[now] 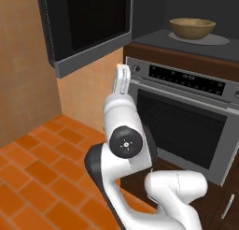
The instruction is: Pick the bell pepper from the sink and place it in the bowl. Then pick the bowl and place it in the microwave. Then close the microwave door and press the start button.
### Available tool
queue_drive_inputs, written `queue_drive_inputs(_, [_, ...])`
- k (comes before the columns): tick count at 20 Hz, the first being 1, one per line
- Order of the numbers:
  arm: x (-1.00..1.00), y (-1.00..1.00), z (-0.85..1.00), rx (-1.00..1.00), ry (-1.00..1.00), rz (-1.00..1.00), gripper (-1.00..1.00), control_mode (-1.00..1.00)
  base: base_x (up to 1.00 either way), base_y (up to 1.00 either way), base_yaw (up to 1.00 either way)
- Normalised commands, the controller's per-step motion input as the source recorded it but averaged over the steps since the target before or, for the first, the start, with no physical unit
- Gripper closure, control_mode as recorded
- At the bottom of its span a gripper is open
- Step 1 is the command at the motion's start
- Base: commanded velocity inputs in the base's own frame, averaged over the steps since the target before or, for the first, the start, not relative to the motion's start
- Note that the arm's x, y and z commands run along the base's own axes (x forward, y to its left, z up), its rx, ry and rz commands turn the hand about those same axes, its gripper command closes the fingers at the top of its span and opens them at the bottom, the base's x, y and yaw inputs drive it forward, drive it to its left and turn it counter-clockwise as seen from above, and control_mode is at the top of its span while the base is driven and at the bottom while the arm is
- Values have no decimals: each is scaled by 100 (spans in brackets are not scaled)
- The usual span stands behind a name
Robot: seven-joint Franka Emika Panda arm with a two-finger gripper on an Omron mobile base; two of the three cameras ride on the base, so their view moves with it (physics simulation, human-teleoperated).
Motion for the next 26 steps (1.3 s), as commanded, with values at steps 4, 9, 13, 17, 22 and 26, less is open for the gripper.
queue_drive_inputs(4, [14,94,-49,-5,-2,-4,-100,-100,0,0,0])
queue_drive_inputs(9, [1,89,-42,-3,-9,-7,-100,-100,0,0,0])
queue_drive_inputs(13, [35,81,-45,0,-3,-10,-100,-100,0,0,0])
queue_drive_inputs(17, [53,88,-47,-1,-1,-12,-100,-100,0,0,0])
queue_drive_inputs(22, [62,70,-30,0,0,-14,-100,-100,0,0,0])
queue_drive_inputs(26, [60,41,0,0,0,-26,-100,-100,0,0,0])
